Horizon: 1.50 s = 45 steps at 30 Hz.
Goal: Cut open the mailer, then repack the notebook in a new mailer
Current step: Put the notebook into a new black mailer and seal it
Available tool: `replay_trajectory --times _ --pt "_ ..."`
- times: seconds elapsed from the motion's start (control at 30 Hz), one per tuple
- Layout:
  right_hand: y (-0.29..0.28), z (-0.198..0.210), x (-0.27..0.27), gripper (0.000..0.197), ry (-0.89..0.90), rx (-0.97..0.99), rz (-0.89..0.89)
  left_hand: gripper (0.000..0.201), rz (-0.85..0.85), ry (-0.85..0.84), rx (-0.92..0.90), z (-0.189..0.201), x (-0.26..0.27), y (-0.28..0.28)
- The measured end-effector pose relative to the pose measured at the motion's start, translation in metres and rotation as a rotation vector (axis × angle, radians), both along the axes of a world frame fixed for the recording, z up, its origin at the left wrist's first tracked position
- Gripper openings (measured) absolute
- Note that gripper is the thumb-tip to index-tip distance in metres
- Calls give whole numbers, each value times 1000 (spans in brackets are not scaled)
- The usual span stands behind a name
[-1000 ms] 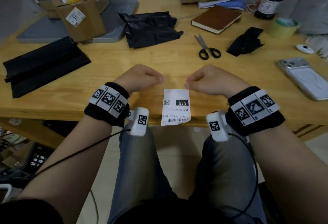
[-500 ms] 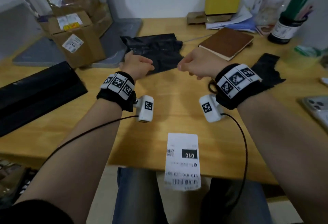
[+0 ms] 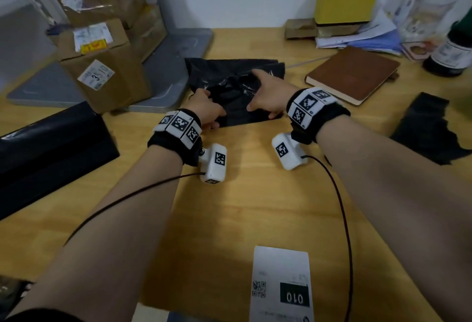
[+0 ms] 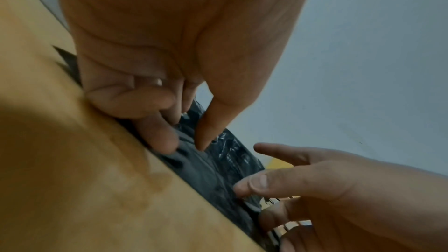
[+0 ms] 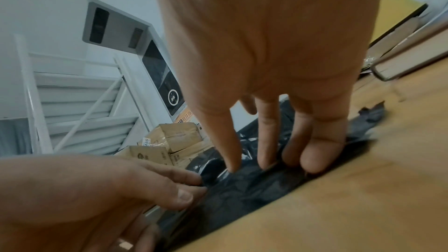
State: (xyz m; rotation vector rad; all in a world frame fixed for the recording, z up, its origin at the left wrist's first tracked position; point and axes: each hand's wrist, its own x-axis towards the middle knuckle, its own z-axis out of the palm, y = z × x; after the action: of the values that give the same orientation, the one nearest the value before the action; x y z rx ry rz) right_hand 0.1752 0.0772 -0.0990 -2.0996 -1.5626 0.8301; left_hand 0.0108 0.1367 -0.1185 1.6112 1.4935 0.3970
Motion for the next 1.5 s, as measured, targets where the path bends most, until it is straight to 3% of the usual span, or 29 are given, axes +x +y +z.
replay_trajectory --times 0.13,0.3,0.37,0.43,0.47,0.57,0.8,0.87,0.97,1.03,1.13,1.27,1.43,1.5 --pt "1 -1 2 113 -18 -94 -3 73 -61 80 -25 6 4 -7" --pt "-20 -1 -4 93 -49 -145 28 60 -149 -1 -121 13 14 -38" --pt "-35 1 -7 70 -38 -121 23 45 -198 -61 -160 17 19 -54" --pt "-52 7 -4 20 17 -86 -6 34 -235 -101 -121 19 25 -66" --pt "-61 11 1 16 75 -71 -28 33 -249 -118 -82 20 28 -70" --pt "-86 27 19 20 348 35 -194 36 -260 -230 -36 32 38 -81" --pt "-149 64 67 45 485 370 -568 34 -325 -551 -88 68 93 -124" --pt "-167 71 86 36 500 414 -686 28 -312 -568 -83 77 106 -135" --pt "-193 75 111 6 520 435 -821 19 -305 -557 -102 82 119 -146" --pt "-204 69 124 6 553 436 -864 21 -309 -539 -115 82 123 -151" --pt "-214 58 129 36 592 389 -890 24 -320 -515 -116 80 123 -157" --pt "-211 55 115 53 589 324 -839 26 -289 -491 -89 79 109 -154" --pt "-185 71 74 16 546 245 -681 16 -203 -433 -7 77 69 -135" --pt "-170 76 50 10 535 198 -586 14 -155 -396 40 74 47 -127"
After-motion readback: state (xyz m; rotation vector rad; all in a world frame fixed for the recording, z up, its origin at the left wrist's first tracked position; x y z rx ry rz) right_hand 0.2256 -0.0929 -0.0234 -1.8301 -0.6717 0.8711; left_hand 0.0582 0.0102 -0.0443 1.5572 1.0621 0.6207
